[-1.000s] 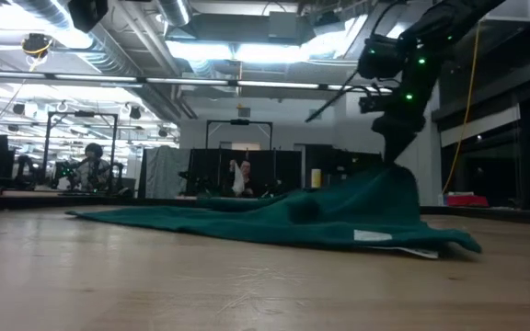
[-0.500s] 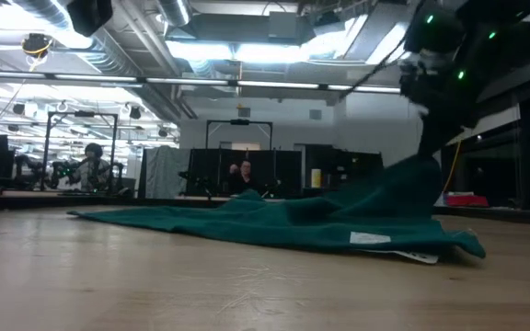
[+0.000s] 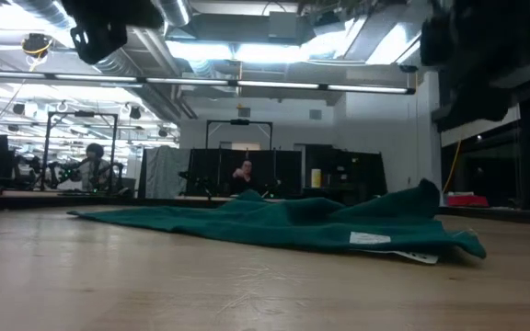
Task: Fold microfiber towels
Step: Prepare the green towel for folding
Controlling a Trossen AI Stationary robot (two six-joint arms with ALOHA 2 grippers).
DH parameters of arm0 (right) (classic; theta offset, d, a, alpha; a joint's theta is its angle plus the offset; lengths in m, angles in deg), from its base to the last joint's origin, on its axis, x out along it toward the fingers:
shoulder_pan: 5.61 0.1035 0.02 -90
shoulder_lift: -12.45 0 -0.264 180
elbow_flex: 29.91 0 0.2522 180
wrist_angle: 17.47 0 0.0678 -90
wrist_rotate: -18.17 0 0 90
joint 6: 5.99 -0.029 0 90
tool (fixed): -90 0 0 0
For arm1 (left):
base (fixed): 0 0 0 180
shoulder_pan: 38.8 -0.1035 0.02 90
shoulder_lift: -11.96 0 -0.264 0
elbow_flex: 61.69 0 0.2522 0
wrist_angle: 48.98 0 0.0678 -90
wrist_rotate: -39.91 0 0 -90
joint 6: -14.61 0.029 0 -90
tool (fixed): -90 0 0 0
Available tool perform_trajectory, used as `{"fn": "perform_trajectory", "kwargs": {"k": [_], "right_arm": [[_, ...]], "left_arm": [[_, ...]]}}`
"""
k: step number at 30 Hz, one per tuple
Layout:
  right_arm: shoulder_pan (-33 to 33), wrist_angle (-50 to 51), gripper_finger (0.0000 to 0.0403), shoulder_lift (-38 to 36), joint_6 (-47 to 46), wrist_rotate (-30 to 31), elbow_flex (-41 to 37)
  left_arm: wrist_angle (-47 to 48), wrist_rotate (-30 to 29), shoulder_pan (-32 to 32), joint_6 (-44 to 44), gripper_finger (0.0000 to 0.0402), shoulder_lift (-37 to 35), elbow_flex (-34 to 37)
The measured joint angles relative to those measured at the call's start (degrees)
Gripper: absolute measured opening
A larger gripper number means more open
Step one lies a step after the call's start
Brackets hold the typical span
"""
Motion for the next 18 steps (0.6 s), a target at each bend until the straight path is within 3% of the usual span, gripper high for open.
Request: {"fn": "perform_trajectory", "kwargs": {"k": [3,8,13,16,18], "right_arm": [[6.8,-7.0,0.0311,2.2,-3.1,2.7,0.0],[14.4,-18.4,0.0289,6.9,-4.8,13.1,0.0],[16.0,-28.9,0.025,9.7,-3.5,15.1,0.0],[16.0,-33.8,0.0232,9.9,-3.5,15.1,0.0],[16.0,-37.2,0.0224,9.9,-3.1,15.3,0.0]], "left_arm": [[4.4,-4.1,-0.1,-3.5,0.0003,-0.3,-0.2],[16.4,-10.1,-0.2,-11.1,0.0003,-4.8,-0.2],[22.9,-0.1,-2.4,-12.8,0.0002,-6.0,-0.2],[20.1,7.9,-5.0,-10.1,0.0003,-2.1,-0.2],[16.9,9.3,-6.4,-9.2,0.0003,1.1,-0.1]]}}
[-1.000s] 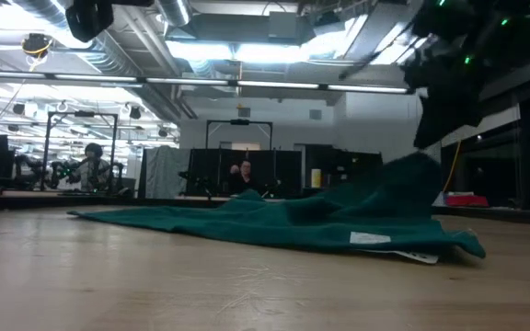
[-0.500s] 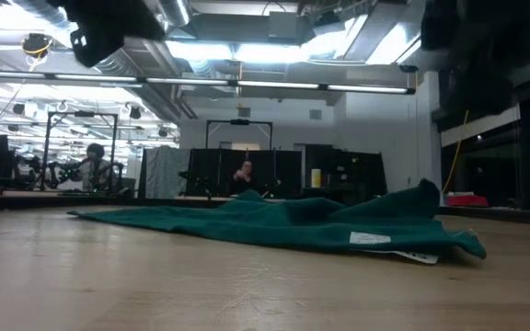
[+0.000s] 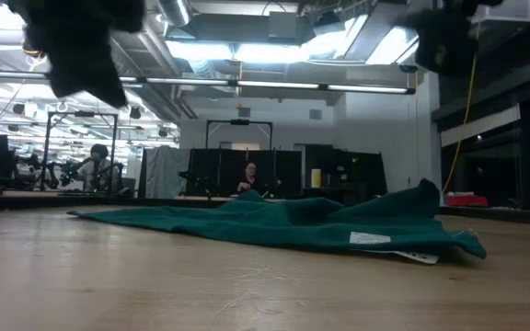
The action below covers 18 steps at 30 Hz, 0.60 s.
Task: Fold microfiber towels
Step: Prepare the green towel for folding
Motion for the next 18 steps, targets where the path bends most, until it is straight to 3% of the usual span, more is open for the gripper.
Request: {"fn": "perform_trajectory", "kwargs": {"k": [9,18], "right_arm": [[0.0,-10.2,0.025,-0.7,1.5,0.8,0.0],[0.1,-10.6,0.0283,-3.5,-1.4,2.0,0.0]], "left_arm": [[-4.5,0.6,-6.0,-3.8,0.0002,11.7,0.9],[-12.7,3.4,-9.1,-8.7,0.0001,14.3,7.8]]}}
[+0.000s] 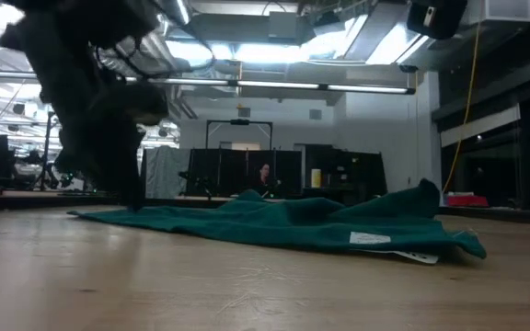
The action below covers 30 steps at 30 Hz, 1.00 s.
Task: Fold microfiber towels
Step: Prepare the green towel for folding
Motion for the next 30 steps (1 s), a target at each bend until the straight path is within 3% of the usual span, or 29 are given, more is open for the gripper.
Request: {"fn": "perform_trajectory", "kwargs": {"k": [7,14,22,25,27,30], "right_arm": [[0.8,-3.4,0.0284,-0.1,-0.2,2.6,0.0],[2.0,-3.2,0.0283,0.0,-0.4,6.1,1.0],[2.0,-2.4,0.0281,0.0,1.2,9.5,2.8],[2.0,-1.8,0.0279,0.0,2.5,11.8,2.8],[1.8,0.4,0.0276,0.0,3.6,12.5,2.8],[1.6,7.3,0.0271,0.0,4.0,12.7,2.8]], "left_arm": [[-8.5,-0.7,-3.7,-4.8,0.0002,-0.3,7.2],[-9.4,-4.1,-9.2,-9.6,0.0002,-2.3,11.6],[-6.8,-6.4,-21.0,-9.5,0.0002,-12.1,19.1],[-6.1,-6.3,-26.0,-5.3,0.0002,-18.3,21.9],[-7.4,-4.5,-27.8,2.3,0.0002,-22.3,22.7],[-19.3,2.3,-27.2,14.5,0.0005,-29.0,21.5]]}}
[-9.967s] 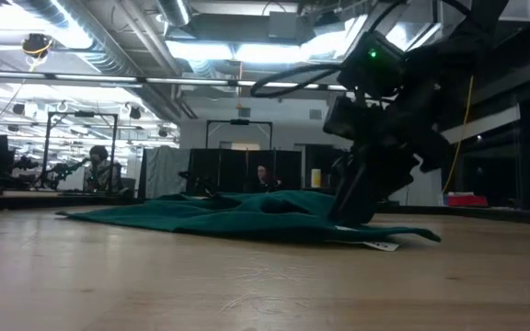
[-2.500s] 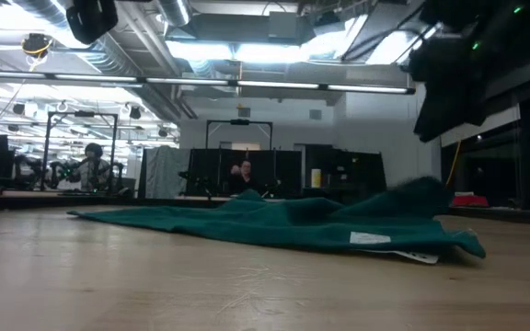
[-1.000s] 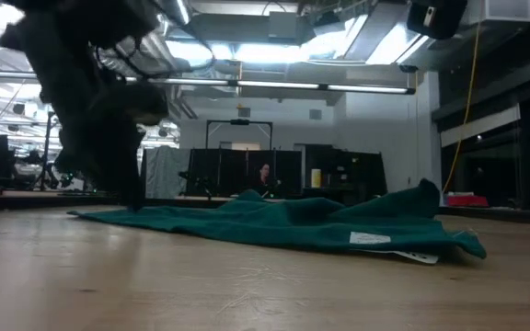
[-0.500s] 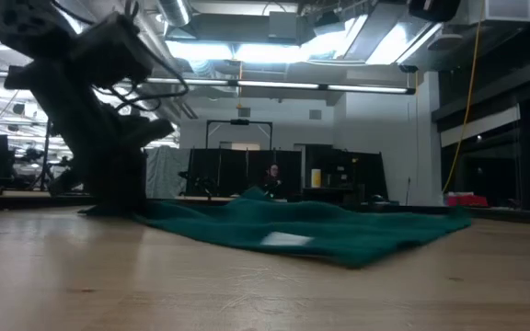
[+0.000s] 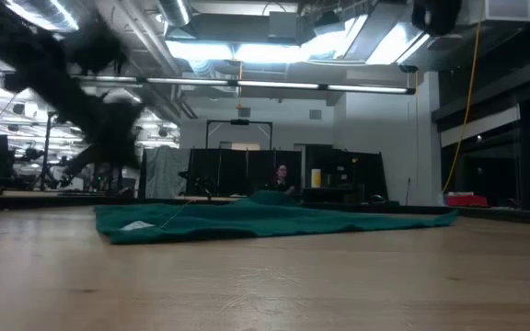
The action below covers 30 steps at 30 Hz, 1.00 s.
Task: Fold microfiber towels
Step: Prepare the green towel for folding
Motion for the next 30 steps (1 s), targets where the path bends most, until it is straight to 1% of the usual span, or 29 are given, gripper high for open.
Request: {"fn": "perform_trajectory", "kwargs": {"k": [1,3,6,8,10,14,17,19,22,30], "right_arm": [[-0.1,2.7,0.0269,0.0,0.0,-0.3,0.0],[-0.2,7.9,0.0268,0.0,0.0,-1.1,0.0],[-0.9,15.1,0.0271,0.0,0.0,-0.9,0.0],[-2.0,18.3,0.0275,0.0,0.1,-0.4,0.0],[-3.2,19.3,0.0281,-0.1,1.1,0.1,0.0],[-5.9,21.1,0.0288,-0.2,4.3,2.8,0.0],[-8.2,25.3,0.0286,-1.5,4.6,4.9,0.0],[-9.3,30.2,0.028,-3.2,4.4,4.9,0.0],[-10.1,34.6,0.0269,-6.0,4.3,4.9,0.0],[-12.0,36.7,0.023,-13.4,7.0,6.8,0.0]], "left_arm": [[-3.0,2.2,0.8,2.5,0.0006,-1.5,-0.6],[-4.5,5.3,3.6,5.6,0.0007,-2.6,-2.8],[-3.9,5.9,9.4,7.1,0.0004,-1.4,-7.5],[-3.5,5.3,13.3,4.7,0.0002,2.0,-10.1],[-1.3,2.9,17.3,0.6,0.0002,6.4,-11.7],[-3.8,-0.7,24.2,-8.6,0.0002,17.5,-14.4],[-6.5,-3.9,28.6,-14.4,0.0002,24.4,-16.2],[-7.4,-5.9,30.6,-17.1,0.0002,27.4,-18.3],[-6.1,-7.8,32.7,-19.2,0.0001,31.5,-20.9],[-4.5,-5.7,33.4,-21.1,0.0002,40.9,-28.6]]}}
